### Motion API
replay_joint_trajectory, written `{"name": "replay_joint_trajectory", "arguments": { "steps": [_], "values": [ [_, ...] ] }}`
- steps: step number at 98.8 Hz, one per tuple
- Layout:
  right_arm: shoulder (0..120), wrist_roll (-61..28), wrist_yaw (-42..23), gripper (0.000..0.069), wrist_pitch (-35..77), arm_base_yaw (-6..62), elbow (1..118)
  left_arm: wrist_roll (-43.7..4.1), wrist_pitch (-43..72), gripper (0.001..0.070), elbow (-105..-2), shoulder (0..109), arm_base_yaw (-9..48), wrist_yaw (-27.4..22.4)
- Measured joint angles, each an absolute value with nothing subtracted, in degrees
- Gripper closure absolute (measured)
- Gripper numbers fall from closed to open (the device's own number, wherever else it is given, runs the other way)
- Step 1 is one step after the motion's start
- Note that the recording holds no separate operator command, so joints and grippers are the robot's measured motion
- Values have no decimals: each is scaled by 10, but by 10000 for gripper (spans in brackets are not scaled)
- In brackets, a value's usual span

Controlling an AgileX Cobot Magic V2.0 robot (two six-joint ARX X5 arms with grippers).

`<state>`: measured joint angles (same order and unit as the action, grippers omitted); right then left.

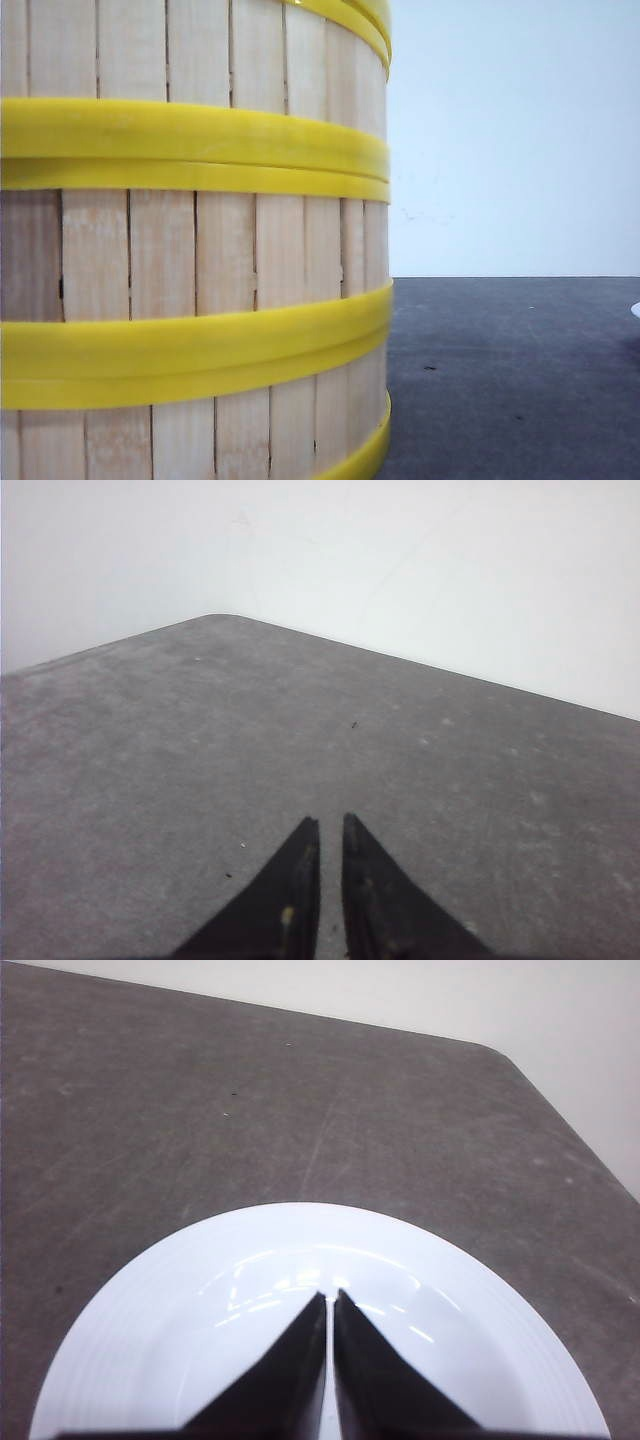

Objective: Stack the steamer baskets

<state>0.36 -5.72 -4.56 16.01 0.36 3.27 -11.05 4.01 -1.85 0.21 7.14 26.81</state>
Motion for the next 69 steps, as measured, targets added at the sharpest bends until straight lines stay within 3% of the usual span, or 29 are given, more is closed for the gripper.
{"name": "replay_joint_trajectory", "arguments": {
  "steps": [25, 51, 69],
  "values": [
    [3, -57, -45, 684, 160, 4, 33, -111, 42, 695, -18, 2, 71, 260],
    [3, -57, -45, 684, 160, 4, 33, -110, 63, 695, -18, 2, 70, 60],
    [3, -57, -45, 684, 160, 4, 33, -103, 73, 695, -18, 2, 70, 47]
  ]
}}
